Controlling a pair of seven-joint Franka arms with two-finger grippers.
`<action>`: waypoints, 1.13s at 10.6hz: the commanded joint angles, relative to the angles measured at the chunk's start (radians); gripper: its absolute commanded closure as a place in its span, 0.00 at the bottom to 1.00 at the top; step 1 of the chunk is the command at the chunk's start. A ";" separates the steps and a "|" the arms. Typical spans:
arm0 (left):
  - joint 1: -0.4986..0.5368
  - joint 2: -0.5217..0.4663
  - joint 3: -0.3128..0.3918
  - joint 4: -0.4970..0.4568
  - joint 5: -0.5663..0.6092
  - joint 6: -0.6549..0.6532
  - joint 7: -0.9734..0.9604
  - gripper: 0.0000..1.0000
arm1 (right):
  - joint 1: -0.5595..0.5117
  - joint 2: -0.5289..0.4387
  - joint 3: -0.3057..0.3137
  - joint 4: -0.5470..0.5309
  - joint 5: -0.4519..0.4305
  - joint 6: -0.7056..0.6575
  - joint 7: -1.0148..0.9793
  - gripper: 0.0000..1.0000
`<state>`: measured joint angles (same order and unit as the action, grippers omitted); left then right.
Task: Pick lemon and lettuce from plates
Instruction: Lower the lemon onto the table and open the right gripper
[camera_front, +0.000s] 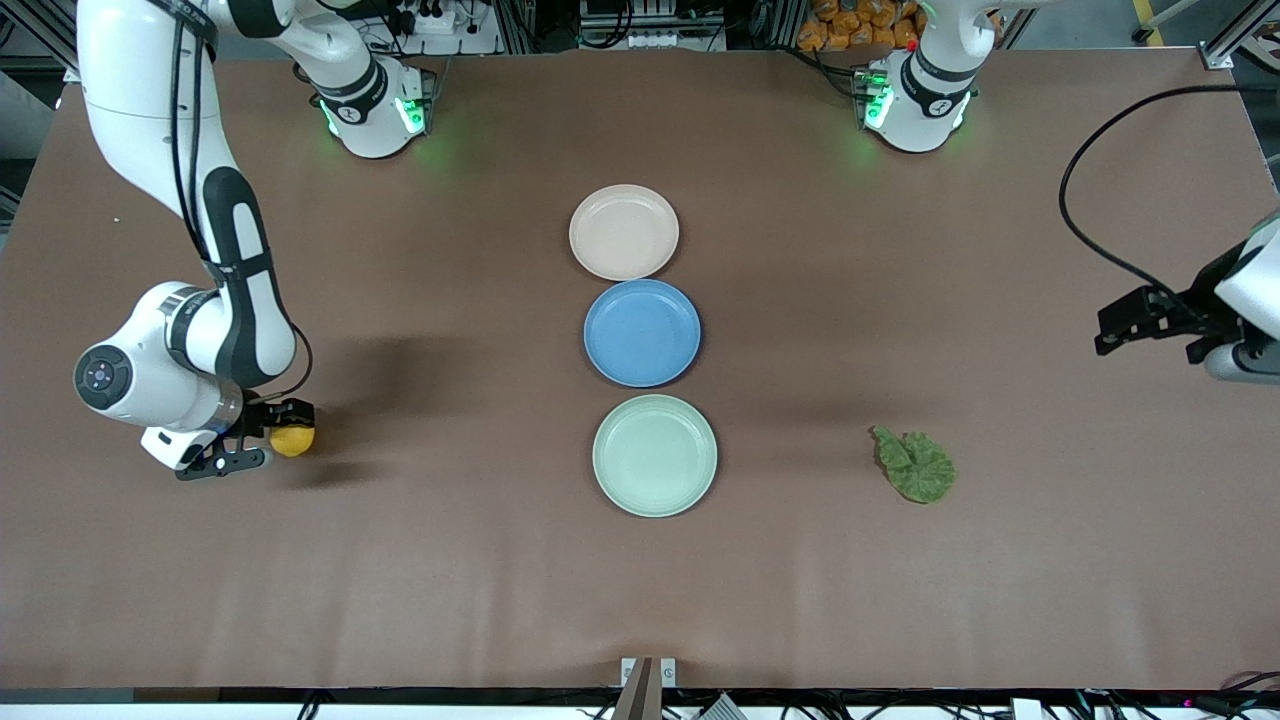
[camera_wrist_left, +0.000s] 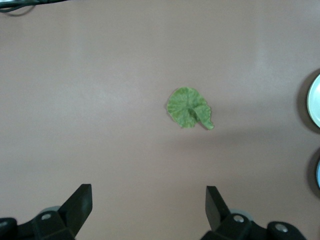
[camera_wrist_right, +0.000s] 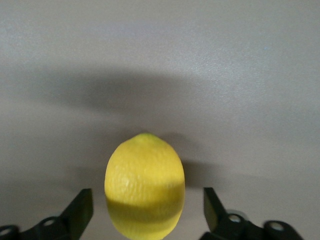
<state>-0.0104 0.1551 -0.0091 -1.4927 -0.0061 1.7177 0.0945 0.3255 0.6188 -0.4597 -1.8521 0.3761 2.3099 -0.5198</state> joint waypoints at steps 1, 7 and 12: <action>0.009 -0.052 0.000 -0.014 -0.022 -0.044 -0.010 0.00 | -0.031 0.006 0.027 0.048 0.032 -0.018 -0.025 0.00; 0.007 -0.068 -0.008 -0.012 -0.012 -0.056 -0.010 0.00 | -0.029 -0.056 0.042 0.054 0.021 -0.046 -0.019 0.00; 0.007 -0.083 -0.003 -0.012 0.018 -0.078 -0.006 0.00 | -0.256 -0.296 0.269 -0.019 -0.221 -0.120 0.136 0.00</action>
<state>-0.0078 0.1039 -0.0100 -1.4932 -0.0061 1.6599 0.0945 0.1456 0.4733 -0.2753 -1.7955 0.2466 2.2586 -0.4712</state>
